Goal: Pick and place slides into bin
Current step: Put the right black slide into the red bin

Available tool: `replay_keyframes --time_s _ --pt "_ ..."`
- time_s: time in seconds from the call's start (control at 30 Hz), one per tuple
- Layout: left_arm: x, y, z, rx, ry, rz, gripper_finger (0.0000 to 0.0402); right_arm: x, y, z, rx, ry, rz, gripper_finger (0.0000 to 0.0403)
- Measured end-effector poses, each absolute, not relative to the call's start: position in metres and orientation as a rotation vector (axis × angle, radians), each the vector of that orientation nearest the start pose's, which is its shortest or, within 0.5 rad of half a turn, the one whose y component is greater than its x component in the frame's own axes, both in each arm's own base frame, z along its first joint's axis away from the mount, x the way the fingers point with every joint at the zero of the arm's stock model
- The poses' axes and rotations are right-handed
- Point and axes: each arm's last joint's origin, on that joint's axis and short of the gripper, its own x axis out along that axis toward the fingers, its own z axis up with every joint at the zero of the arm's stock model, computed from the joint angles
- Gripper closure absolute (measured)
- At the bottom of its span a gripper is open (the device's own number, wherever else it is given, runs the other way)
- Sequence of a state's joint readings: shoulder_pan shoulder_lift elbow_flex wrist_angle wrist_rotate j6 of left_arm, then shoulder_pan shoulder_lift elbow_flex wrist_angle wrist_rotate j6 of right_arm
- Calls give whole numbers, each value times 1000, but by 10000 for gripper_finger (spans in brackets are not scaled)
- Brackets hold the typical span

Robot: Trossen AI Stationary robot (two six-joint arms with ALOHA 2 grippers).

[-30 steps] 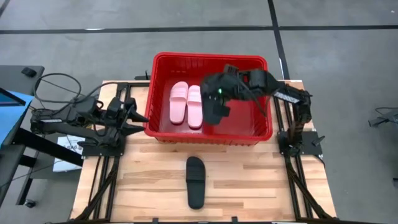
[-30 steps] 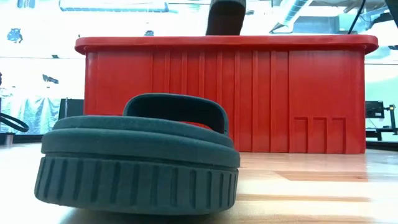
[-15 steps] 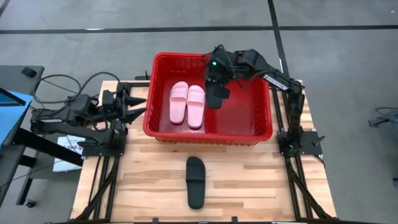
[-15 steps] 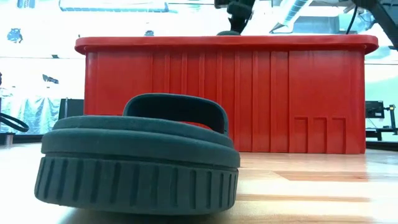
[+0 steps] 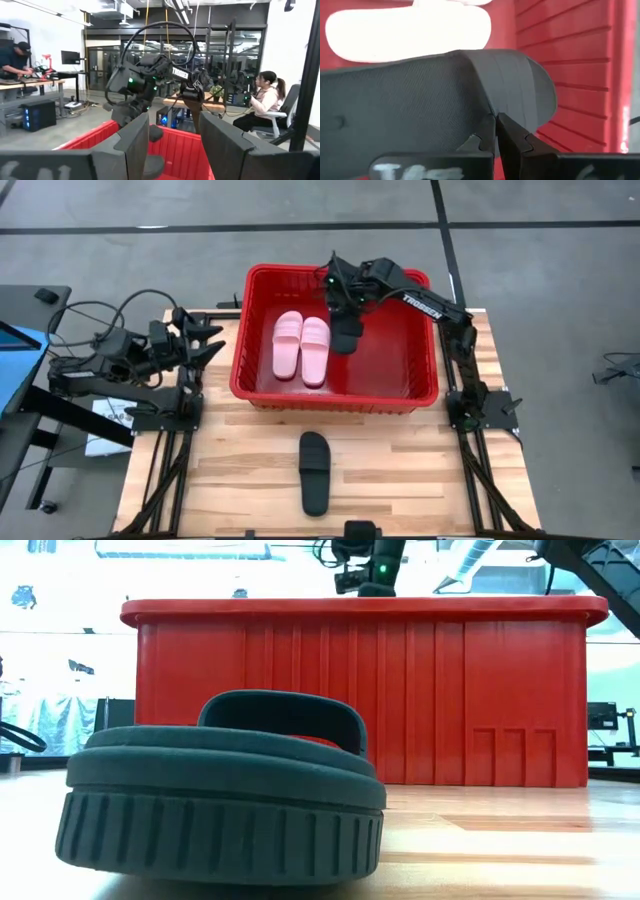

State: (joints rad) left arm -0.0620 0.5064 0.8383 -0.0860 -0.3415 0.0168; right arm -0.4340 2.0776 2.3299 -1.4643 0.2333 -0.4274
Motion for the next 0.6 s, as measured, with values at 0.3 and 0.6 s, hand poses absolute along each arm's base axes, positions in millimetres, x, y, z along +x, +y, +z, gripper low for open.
replay_keyframes --time_s 0.3,0.6 --pt "94 4 391 -6 -229 283 236 363 -179 356 -181 1372 -317 403" --pt "94 4 390 -5 -224 283 236 355 -174 372 -154 1310 -363 403"
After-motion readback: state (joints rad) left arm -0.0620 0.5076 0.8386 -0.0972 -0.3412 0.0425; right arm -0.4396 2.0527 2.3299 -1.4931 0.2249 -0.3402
